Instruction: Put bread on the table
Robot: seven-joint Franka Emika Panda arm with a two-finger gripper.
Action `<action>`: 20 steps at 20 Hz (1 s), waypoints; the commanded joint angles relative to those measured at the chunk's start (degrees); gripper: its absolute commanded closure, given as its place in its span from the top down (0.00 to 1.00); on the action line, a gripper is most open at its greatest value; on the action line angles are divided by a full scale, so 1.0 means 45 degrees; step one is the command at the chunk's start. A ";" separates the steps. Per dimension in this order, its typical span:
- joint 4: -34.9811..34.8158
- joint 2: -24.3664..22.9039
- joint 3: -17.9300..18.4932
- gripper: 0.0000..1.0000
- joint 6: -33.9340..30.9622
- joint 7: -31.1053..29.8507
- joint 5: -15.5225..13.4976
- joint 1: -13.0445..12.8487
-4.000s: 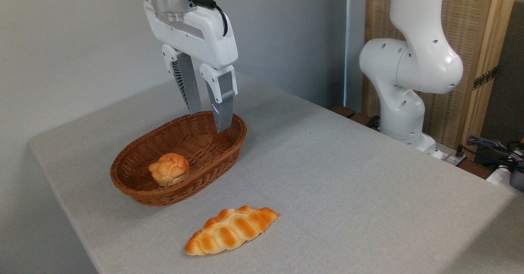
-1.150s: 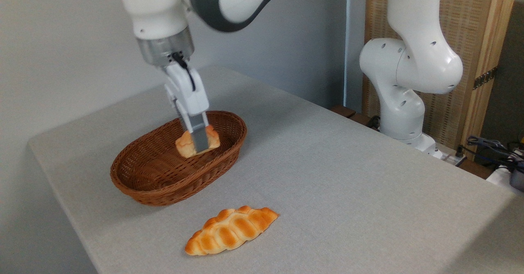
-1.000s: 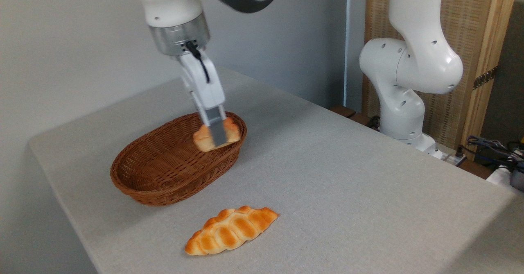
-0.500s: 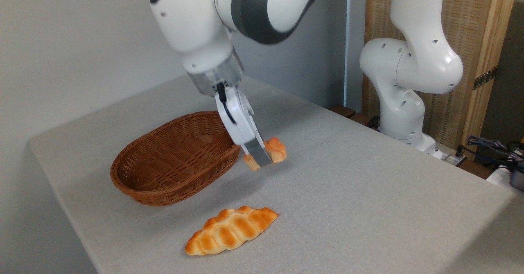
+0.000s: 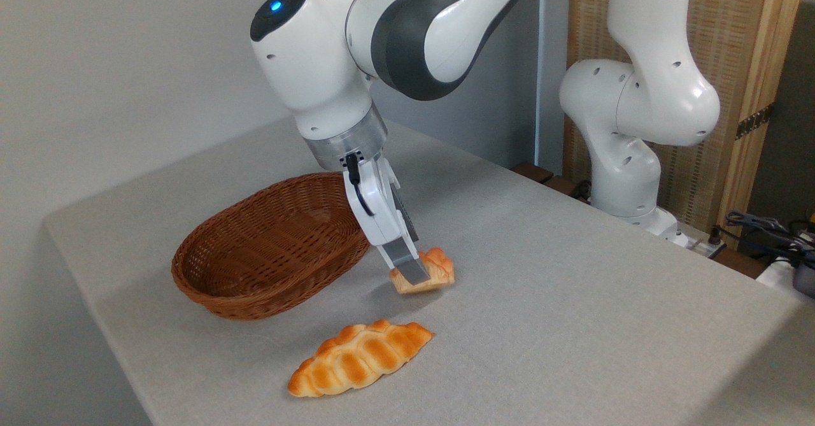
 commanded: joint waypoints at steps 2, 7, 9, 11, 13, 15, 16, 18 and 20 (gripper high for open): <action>-0.0016 -0.0513 0.0131 1.00 0.0040 0.0351 0.0191 -0.0062; 0.2187 -0.0672 0.0989 1.00 -0.0057 0.0020 -0.0062 0.0017; 0.3126 -0.0652 0.1186 1.00 -0.0388 -0.1242 -0.0509 0.0017; 0.3538 -0.0633 0.1148 1.00 -0.0428 -0.4029 -0.1193 0.0056; 0.3987 -0.0477 0.0798 1.00 -0.0487 -0.6047 -0.1215 0.0056; 0.4416 -0.0301 0.0503 1.00 -0.0487 -0.6834 -0.1293 0.0075; 0.4806 -0.0184 0.0483 1.00 -0.0584 -0.6914 -0.1313 0.0075; 0.5780 0.0399 0.0386 1.00 -0.1556 -0.6915 -0.1294 0.0075; 0.6332 0.0773 0.0250 1.00 -0.2088 -0.6896 -0.1255 0.0056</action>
